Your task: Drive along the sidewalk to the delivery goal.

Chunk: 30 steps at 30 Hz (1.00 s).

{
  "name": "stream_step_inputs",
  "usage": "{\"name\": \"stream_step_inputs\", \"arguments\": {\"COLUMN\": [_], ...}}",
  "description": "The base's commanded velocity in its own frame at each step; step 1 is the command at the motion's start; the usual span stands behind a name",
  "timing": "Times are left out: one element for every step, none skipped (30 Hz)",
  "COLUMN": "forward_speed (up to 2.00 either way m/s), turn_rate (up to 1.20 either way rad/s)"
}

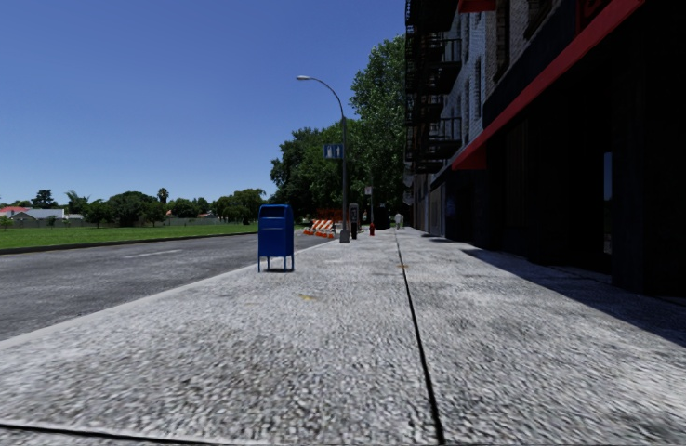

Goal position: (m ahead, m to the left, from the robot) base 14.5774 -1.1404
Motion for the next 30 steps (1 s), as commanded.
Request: {"name": "stream_step_inputs", "arguments": {"forward_speed": [2.0, 2.0, 2.0, 2.0, 2.0, 2.0, 2.0, 2.0, 2.0, 2.0, 2.0, 2.0, 2.0, 2.0, 2.0, 2.0, 2.0, 2.0, 2.0, 2.0, 2.0, 2.0, 2.0, 2.0, 2.0, 2.0, 2.0, 2.0, 2.0, 2.0], "turn_rate": [0.0, 0.0, 0.0, 0.0, 0.0, 0.0, 0.0, 0.0, 0.0, 0.0, 0.0, 0.0, 0.0, 0.0, 0.0, 0.0, 0.0, 0.0, 0.0, 0.0, 0.0, 0.0, 0.0, -0.38, -1.2, -1.2, -1.2, -1.2, -1.2, -1.2]}}
